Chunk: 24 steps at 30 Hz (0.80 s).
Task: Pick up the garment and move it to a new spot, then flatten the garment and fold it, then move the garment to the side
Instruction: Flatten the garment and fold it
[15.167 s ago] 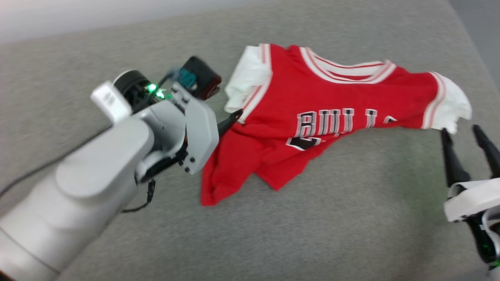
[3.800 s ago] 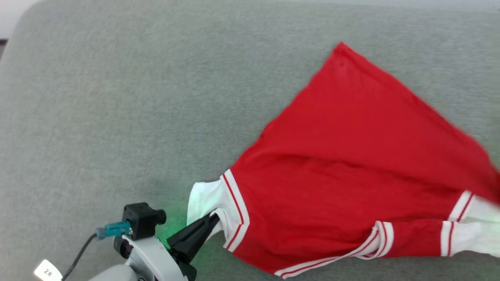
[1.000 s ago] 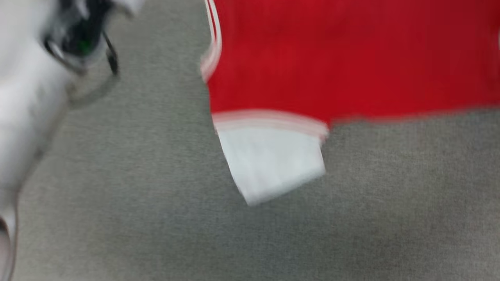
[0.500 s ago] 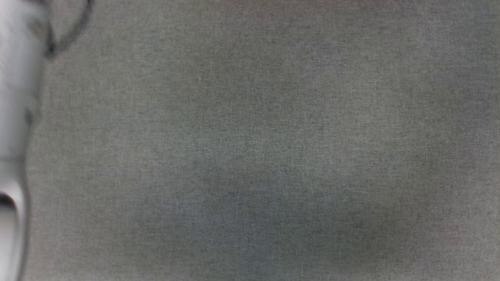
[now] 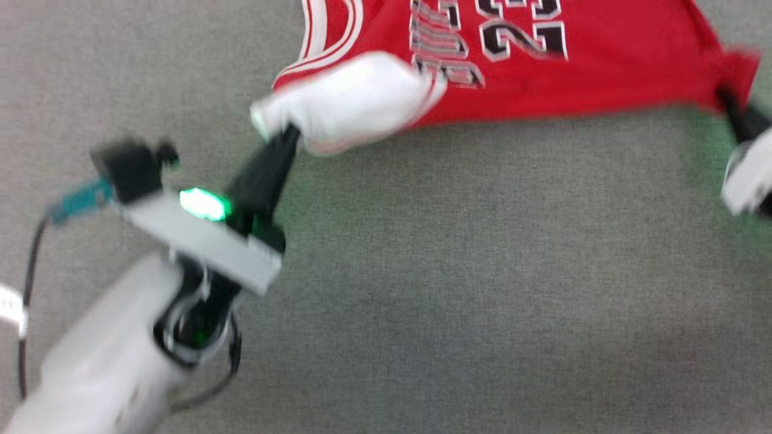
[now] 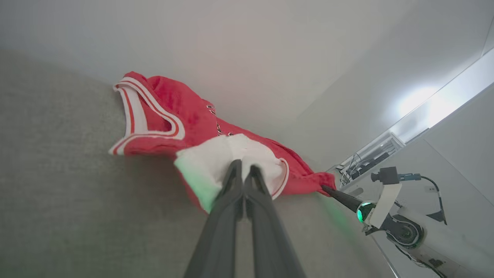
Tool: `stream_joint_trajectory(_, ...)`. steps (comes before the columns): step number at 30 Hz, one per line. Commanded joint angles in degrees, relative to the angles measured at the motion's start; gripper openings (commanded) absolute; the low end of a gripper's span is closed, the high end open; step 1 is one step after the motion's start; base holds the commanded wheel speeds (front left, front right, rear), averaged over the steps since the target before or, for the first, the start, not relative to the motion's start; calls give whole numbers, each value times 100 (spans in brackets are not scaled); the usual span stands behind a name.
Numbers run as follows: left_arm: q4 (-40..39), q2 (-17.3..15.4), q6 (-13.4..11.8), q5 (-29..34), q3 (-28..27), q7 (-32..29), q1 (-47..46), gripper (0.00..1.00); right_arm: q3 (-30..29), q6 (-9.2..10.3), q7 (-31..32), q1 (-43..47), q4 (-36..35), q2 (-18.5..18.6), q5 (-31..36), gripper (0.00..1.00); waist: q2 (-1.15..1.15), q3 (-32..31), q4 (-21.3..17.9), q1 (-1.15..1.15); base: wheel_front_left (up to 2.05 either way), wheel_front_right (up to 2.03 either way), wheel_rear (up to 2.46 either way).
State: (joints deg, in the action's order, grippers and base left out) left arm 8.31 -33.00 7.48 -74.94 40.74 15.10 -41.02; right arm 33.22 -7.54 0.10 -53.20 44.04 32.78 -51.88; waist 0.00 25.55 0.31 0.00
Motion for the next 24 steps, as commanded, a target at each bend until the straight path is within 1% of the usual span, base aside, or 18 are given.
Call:
stream_joint_trajectory(1,-156,-76,-6,44,20,3,188,0,31,11,76,240,-187,92,-100,0,0,-157,9,0,0,0,0)
stream_joint_trajectory(3,-483,-185,-6,54,39,3,631,0,9,11,205,796,-594,325,-337,0,0,-271,16,0,0,0,0)
stream_joint_trajectory(7,-1053,-506,-6,164,42,3,1432,0,-117,11,460,1827,-1391,704,-567,0,0,-505,9,0,0,0,0)
stream_joint_trajectory(10,-1346,-698,-6,259,-60,3,1981,0,-378,11,691,2542,-1987,975,-700,0,0,-648,0,0,0,0,0)
stream_joint_trajectory(13,-1688,-886,-6,363,-121,3,2486,0,-760,11,944,3243,-2608,1166,-751,0,0,-743,-12,0,0,0,0)
stream_joint_trajectory(16,-1951,-1073,-6,524,-187,3,2933,0,-1255,10,1244,3974,-3240,1257,-821,0,0,-799,-42,0,0,0,0)
stream_joint_trajectory(19,-2183,-1157,-6,649,-309,3,3376,0,-1863,11,1546,4702,-3832,1270,-741,0,0,-815,-81,0,0,0,0)
stream_joint_trajectory(22,-2392,-1223,-7,751,-418,3,3717,0,-2538,11,1862,5353,-4374,1109,-529,0,0,-807,-102,0,0,0,0)
stream_joint_trajectory(24,-2498,-1235,-6,812,-475,3,3833,0,-2983,10,2097,5666,-4724,891,-356,0,0,-792,-108,0,0,0,0)
